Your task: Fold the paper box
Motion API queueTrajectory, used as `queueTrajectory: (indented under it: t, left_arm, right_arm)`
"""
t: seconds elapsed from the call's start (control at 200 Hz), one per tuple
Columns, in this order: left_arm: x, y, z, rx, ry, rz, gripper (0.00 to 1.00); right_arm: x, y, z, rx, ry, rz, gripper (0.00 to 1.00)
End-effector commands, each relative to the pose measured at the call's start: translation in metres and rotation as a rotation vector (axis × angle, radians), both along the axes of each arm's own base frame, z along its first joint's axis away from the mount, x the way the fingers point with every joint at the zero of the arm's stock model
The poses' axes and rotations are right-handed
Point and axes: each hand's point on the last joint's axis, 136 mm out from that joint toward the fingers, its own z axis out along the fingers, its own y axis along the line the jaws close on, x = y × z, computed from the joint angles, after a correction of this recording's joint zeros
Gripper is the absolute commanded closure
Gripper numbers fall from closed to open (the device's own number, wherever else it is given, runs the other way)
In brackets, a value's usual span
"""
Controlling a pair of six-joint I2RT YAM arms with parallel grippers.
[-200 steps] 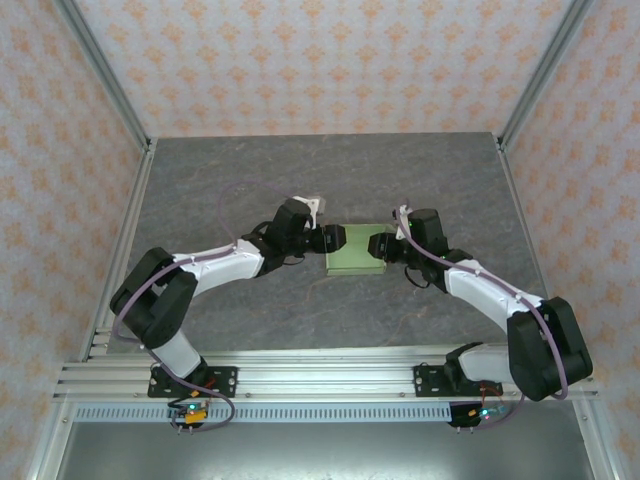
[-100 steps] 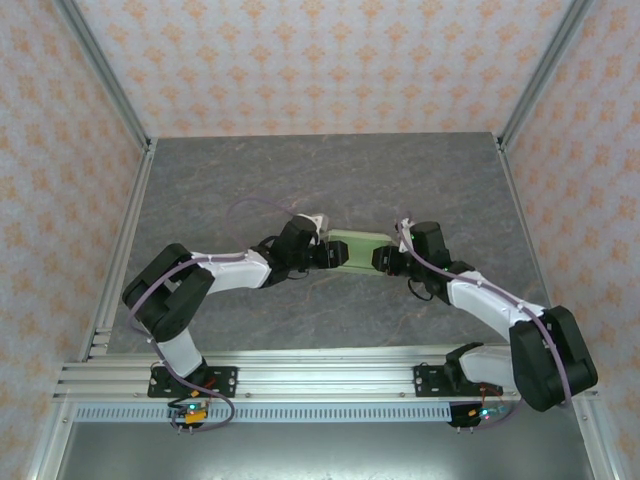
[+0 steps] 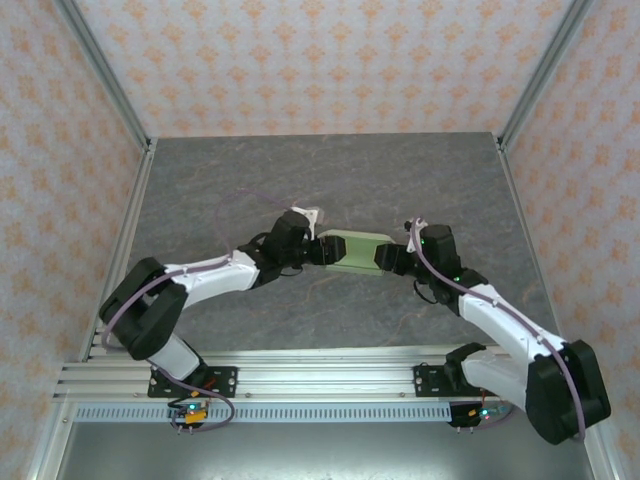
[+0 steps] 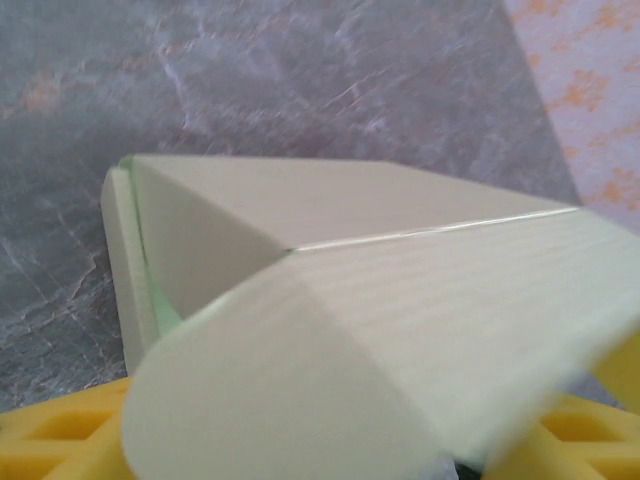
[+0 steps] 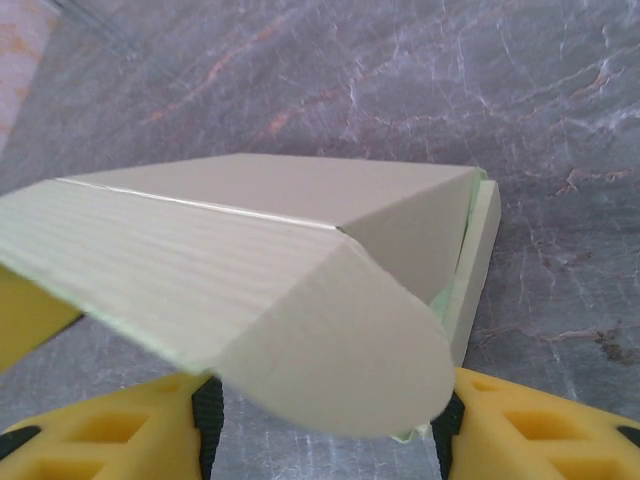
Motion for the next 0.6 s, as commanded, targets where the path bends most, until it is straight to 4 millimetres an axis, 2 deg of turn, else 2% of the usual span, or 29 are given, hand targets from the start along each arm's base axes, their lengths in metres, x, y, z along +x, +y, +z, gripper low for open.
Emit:
queueTrajectory:
  t: [0.0,0.15,0.265,0.355,0.415,0.496,0.596]
  left_arm:
    - [-0.008,0.015,0.01,0.043,-0.039,0.016,0.3]
    - [-0.011,0.039,0.037,0.071,-0.098,0.08,0.26]
    - [-0.005,0.08,0.055,0.177,-0.099,0.223,0.14]
    - [0.005,0.1,0.068,0.214,-0.09,0.267,0.12]
    - [0.013,0.104,0.072,0.239,-0.089,0.255,0.11]
    - [0.026,0.098,0.073,0.266,-0.082,0.228,0.12]
    - [0.042,0.078,0.063,0.278,-0.062,0.16,0.12]
  right_arm:
    - [-0.009,-0.007,0.004,0.007,-0.002,-0.035,0.4]
    - [-0.014,-0.019,0.033,0.056,-0.057,-0.114,0.38]
    - [-0.014,-0.035,0.059,0.126,-0.054,-0.257,0.3]
    - [-0.014,-0.041,0.071,0.107,-0.019,-0.298,0.28]
    - [-0.01,-0.044,0.072,0.067,0.01,-0.313,0.27]
    - [0.002,-0.05,0.069,-0.003,0.038,-0.353,0.26]
    - [0.025,-0.045,0.065,-0.074,0.05,-0.334,0.25]
